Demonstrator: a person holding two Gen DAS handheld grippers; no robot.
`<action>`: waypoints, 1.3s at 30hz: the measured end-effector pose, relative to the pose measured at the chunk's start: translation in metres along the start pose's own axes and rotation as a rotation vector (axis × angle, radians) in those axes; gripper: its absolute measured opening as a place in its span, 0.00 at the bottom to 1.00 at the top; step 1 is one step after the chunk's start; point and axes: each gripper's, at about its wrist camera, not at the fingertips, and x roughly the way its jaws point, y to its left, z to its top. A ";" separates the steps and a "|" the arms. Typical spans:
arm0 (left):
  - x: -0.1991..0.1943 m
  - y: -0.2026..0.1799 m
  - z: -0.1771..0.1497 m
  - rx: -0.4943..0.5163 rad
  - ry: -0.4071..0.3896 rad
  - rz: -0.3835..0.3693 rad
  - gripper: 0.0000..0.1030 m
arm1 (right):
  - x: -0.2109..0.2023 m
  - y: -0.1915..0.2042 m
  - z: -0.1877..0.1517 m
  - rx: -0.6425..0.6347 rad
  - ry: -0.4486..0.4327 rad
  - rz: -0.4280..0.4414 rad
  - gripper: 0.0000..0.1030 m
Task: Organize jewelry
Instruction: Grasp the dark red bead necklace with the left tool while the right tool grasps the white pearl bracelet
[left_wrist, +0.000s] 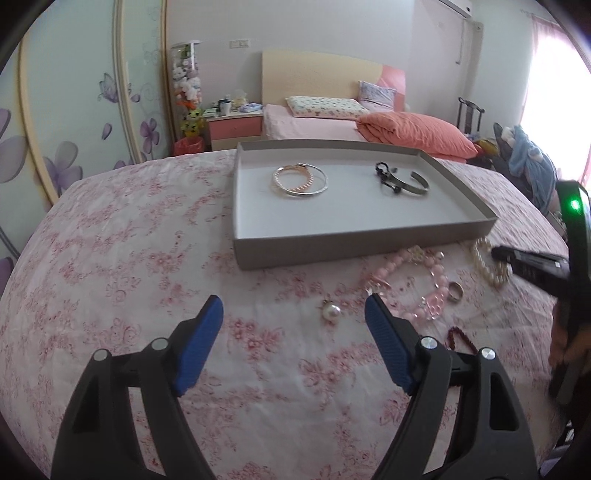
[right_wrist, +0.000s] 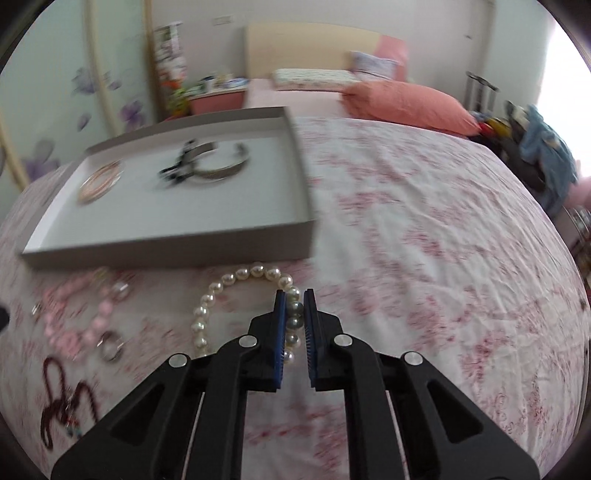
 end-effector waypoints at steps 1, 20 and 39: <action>0.000 -0.002 -0.001 0.009 0.002 -0.001 0.75 | 0.000 -0.003 -0.001 0.010 0.000 0.001 0.10; -0.008 -0.058 -0.023 0.119 0.074 -0.171 0.67 | -0.001 -0.003 -0.002 0.002 0.002 0.017 0.10; 0.014 -0.094 -0.033 0.197 0.134 -0.109 0.13 | -0.002 -0.003 -0.004 -0.002 0.002 0.020 0.10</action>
